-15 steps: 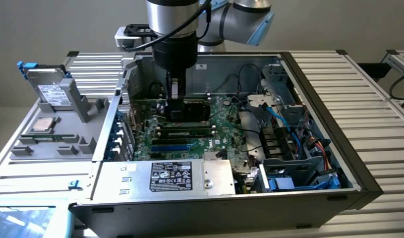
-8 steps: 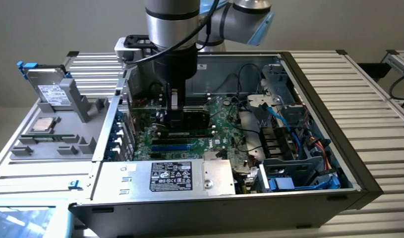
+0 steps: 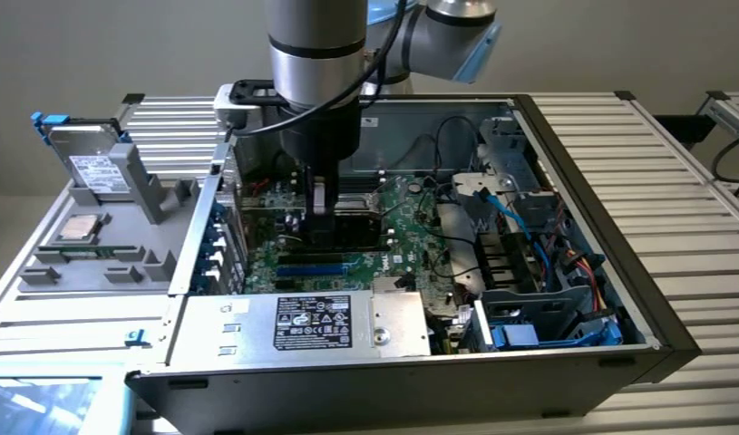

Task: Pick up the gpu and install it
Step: 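Insert the gpu into the slot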

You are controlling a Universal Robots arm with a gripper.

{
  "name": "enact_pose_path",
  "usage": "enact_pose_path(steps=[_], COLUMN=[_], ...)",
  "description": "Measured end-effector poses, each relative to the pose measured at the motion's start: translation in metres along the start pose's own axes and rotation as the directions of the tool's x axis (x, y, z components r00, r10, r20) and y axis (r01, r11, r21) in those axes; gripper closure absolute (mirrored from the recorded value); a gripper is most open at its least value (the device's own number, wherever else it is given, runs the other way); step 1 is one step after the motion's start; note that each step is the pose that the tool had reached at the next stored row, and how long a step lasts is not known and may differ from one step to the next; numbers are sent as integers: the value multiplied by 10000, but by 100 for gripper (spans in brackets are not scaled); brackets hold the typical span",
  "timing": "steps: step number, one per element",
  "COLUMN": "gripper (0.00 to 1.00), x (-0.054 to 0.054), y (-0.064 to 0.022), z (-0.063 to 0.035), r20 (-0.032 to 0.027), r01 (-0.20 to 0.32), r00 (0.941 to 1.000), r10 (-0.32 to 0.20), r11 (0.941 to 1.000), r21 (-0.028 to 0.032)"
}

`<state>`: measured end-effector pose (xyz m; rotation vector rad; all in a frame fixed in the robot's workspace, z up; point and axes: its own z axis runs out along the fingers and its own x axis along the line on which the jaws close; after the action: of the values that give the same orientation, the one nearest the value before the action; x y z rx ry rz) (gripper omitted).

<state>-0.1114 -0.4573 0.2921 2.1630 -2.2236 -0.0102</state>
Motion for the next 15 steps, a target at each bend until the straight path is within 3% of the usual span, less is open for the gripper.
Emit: enact_pose_path(steps=[8,15], gripper=[71,71], x=[-4,-9], y=[-4,57], z=[146,214], r20=[-1,-3], r01=[2,2], r00=[10000,10000], r10=[-2,-2], r11=[10000,10000], r21=[-82,-60])
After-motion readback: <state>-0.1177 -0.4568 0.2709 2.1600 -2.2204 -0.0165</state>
